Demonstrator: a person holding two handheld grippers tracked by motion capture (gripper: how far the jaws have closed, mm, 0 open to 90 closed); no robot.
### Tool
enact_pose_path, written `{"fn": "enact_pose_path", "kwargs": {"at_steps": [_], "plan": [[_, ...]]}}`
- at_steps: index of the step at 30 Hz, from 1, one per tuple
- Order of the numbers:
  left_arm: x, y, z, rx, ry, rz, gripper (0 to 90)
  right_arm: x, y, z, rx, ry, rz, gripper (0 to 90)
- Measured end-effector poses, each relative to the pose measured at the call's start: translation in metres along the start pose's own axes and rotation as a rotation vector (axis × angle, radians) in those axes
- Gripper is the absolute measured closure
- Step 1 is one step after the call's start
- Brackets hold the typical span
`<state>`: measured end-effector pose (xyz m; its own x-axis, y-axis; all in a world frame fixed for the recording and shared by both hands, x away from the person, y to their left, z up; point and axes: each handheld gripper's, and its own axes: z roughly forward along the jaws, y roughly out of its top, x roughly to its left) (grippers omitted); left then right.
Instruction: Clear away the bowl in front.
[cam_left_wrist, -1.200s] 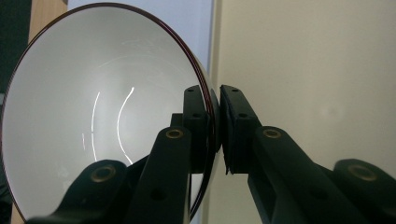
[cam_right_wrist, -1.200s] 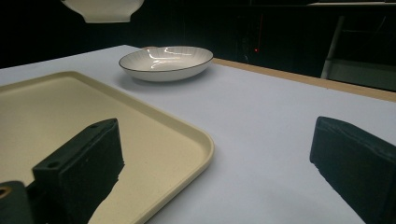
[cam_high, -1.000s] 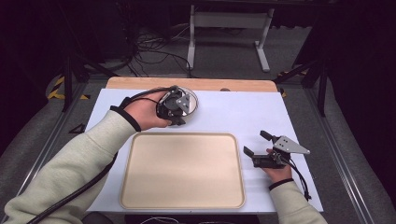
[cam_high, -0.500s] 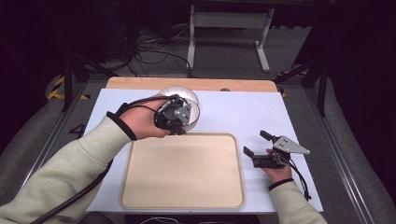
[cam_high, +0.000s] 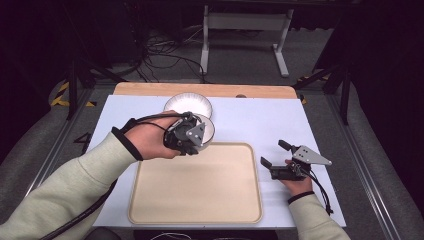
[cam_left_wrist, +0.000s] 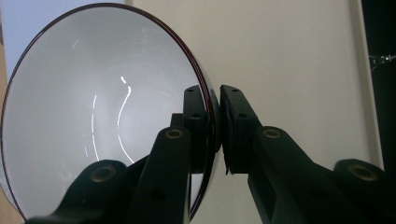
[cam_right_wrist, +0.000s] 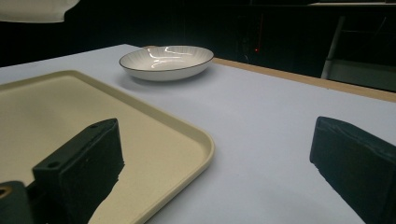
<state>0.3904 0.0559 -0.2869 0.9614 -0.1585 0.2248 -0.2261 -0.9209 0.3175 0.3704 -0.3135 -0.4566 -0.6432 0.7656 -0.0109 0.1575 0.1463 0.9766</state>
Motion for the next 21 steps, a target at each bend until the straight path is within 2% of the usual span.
{"fn": "enact_pose_path", "kwargs": {"at_steps": [4,7,8,13,19,21], "plan": [[-0.007,0.004,0.001,0.008,-0.015,0.03,82.0,0.0,0.0,0.0,0.001,0.0,-0.001,2.9],[-0.011,0.005,0.001,0.011,-0.018,0.033,81.9,0.0,0.0,0.0,0.001,0.0,0.0,2.8],[-0.013,0.007,0.0,0.018,-0.02,0.049,82.0,0.0,0.0,0.0,0.001,0.0,0.0,2.9],[-0.019,0.008,0.003,0.014,-0.03,0.046,82.0,0.0,0.0,0.0,0.0,-0.001,0.0,2.8],[-0.025,0.008,0.016,0.008,-0.044,0.053,82.0,0.0,0.0,0.0,0.0,-0.001,0.001,2.8],[-0.026,0.008,0.018,0.019,-0.046,0.059,82.0,0.0,0.0,0.0,0.0,-0.001,0.001,2.9]]}}
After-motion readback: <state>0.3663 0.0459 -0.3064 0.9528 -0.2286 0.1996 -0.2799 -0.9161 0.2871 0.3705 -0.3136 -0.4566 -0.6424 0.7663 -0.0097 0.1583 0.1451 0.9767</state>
